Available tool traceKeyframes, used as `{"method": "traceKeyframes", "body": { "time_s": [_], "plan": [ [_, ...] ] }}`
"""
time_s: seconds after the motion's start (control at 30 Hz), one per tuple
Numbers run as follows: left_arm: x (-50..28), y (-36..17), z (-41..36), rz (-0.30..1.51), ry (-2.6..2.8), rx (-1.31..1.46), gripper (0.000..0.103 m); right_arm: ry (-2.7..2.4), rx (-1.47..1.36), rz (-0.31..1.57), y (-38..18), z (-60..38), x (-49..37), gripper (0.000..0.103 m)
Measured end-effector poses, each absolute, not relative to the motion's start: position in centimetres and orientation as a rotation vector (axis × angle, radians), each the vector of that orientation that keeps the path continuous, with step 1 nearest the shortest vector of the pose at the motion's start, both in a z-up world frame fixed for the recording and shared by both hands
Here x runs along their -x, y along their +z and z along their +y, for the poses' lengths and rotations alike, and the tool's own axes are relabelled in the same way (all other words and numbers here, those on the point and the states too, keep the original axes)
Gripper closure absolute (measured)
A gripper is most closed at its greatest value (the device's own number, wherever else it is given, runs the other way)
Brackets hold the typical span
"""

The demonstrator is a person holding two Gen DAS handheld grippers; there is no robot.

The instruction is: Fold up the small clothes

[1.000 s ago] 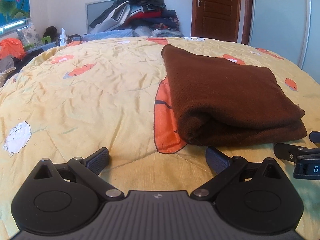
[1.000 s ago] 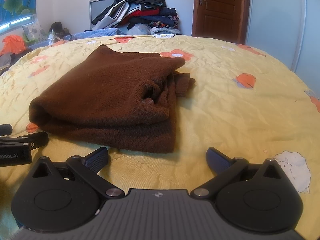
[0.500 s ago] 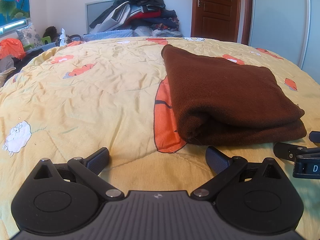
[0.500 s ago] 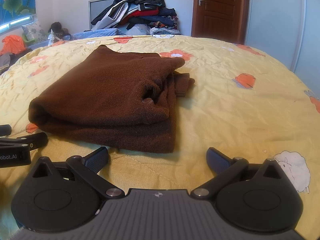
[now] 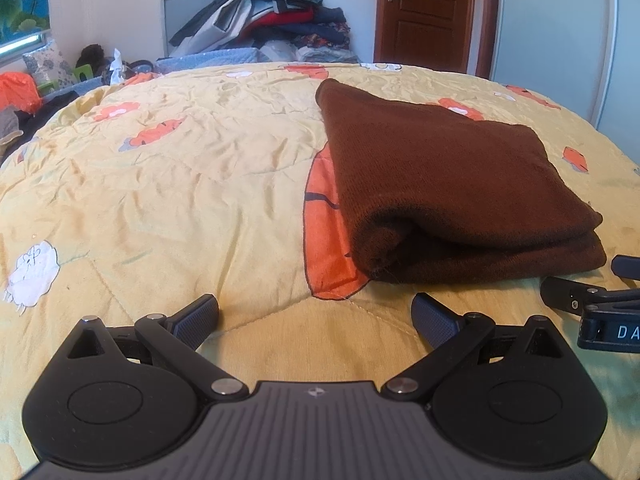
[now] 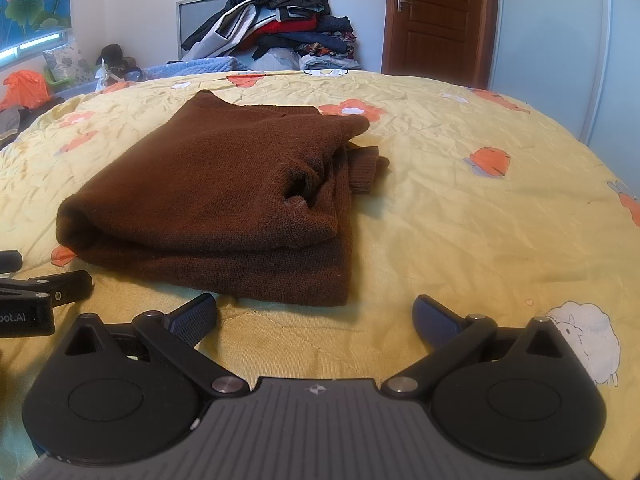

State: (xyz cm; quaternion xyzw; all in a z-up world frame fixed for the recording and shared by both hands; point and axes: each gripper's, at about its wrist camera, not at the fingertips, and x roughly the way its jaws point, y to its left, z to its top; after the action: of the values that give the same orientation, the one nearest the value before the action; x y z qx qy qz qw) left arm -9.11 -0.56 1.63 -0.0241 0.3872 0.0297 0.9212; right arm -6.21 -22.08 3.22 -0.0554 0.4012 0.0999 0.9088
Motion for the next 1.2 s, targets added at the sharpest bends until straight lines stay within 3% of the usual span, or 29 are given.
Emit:
{"method": "traceKeyframes", "body": {
  "time_s": [1.2],
  "plan": [
    [9.71, 1.57, -0.84, 0.783, 0.044, 0.046, 0.000, 0.206, 0.115, 0.827, 3.22, -22.06, 6.24, 0.000]
  ]
}}
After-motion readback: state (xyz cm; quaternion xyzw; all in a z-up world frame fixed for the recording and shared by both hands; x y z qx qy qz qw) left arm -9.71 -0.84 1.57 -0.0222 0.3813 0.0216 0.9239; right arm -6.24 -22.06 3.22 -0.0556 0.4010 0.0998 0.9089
